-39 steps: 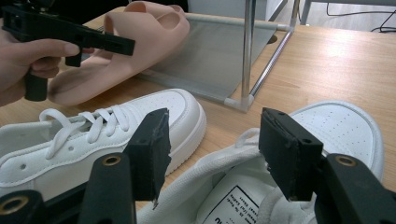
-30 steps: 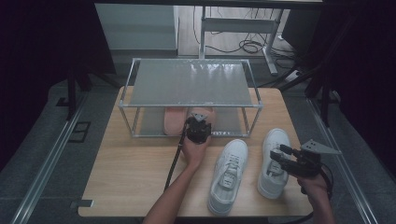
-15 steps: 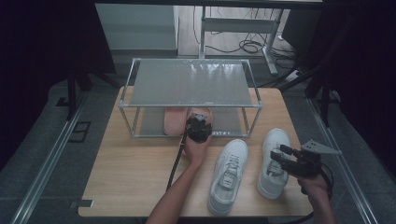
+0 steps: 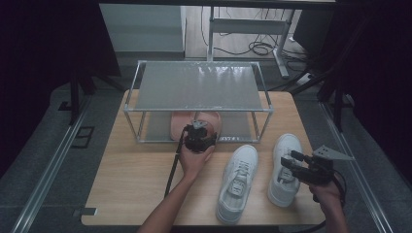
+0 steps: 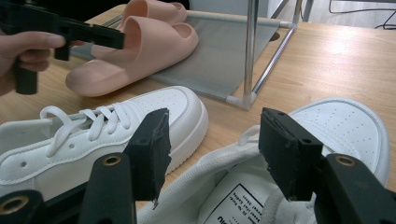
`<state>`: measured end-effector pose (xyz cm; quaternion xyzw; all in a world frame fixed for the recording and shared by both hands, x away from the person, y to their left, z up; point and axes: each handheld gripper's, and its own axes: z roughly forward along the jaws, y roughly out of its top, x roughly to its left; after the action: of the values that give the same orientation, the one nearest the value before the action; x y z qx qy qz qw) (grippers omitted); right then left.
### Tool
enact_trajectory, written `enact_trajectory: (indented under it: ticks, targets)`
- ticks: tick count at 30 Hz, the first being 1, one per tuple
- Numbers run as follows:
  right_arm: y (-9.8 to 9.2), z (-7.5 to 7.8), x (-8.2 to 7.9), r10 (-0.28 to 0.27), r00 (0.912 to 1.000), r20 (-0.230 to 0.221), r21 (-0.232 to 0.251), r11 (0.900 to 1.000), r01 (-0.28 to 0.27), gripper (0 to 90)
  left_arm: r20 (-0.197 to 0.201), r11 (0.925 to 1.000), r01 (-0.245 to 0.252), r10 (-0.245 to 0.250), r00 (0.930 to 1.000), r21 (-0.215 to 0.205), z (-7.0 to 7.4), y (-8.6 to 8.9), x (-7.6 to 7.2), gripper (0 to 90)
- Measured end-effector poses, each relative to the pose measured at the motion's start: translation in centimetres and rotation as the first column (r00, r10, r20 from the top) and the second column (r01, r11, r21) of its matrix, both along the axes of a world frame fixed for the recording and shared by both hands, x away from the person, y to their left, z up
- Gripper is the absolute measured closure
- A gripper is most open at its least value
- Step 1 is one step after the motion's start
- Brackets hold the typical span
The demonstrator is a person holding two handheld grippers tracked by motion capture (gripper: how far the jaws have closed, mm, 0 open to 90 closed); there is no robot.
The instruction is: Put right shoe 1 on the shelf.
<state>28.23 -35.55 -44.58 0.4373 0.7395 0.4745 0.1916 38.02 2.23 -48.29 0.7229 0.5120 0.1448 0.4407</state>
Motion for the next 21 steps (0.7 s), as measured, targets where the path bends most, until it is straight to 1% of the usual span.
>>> enact_trajectory:
  ticks: [1, 3, 4, 5, 7, 11, 14, 18, 21]
  targets:
    - [0.0, 0.0, 0.0, 0.000, 1.0000, 0.000, 0.000, 1.000, 0.000, 43.7, 0.002, 1.0000, 0.007, -0.007, 1.0000, -0.001, 0.0, 0.3, -0.2, 62.3]
    - [0.0, 0.0, 0.0, 0.000, 1.0000, -0.001, -0.001, 1.000, 0.000, 43.7, 0.007, 0.9993, 0.032, -0.031, 0.9995, -0.019, 0.1, 0.9, -0.8, 65.7]
    - [0.1, 0.0, 0.0, 0.001, 1.0000, -0.001, -0.001, 1.000, -0.001, 43.7, 0.006, 0.9989, 0.040, -0.040, 0.9992, -0.024, 0.1, 1.2, -1.1, 69.4]
    - [0.1, 0.0, 0.0, 0.001, 1.0000, -0.001, -0.001, 1.000, -0.001, 43.7, 0.009, 0.9986, 0.048, -0.048, 0.9988, -0.022, 0.1, 1.4, -1.4, 69.4]
    - [0.1, -0.1, 0.1, 0.000, 1.0000, -0.002, 0.000, 1.000, 0.000, 43.7, 0.014, 0.9975, 0.068, -0.068, 0.9976, -0.016, 0.2, 1.8, -2.0, 73.1]
    - [0.0, -0.2, 0.2, -0.001, 1.0000, -0.004, -0.004, 1.000, 0.001, 43.7, 0.019, 0.9940, 0.109, -0.109, 0.9938, -0.008, 0.4, 2.6, -2.8, 77.7]
    - [0.1, -0.2, 0.1, -0.001, 1.0000, -0.004, -0.003, 1.000, 0.001, 43.7, 0.027, 0.9918, 0.125, -0.126, 0.9917, 0.027, 0.4, 3.1, -3.3, 80.3]
    - [0.1, -0.2, 0.1, -0.002, 1.0000, -0.004, -0.006, 1.000, 0.002, 43.7, 0.027, 0.9895, 0.139, -0.140, 0.9898, 0.040, 0.2, 3.8, -3.8, 86.0]
    - [0.1, -0.2, 0.1, -0.002, 1.0000, -0.005, -0.008, 1.000, 0.002, 43.7, 0.030, 0.9872, 0.150, -0.152, 0.9879, 0.052, 0.0, 4.4, -4.2, 88.0]
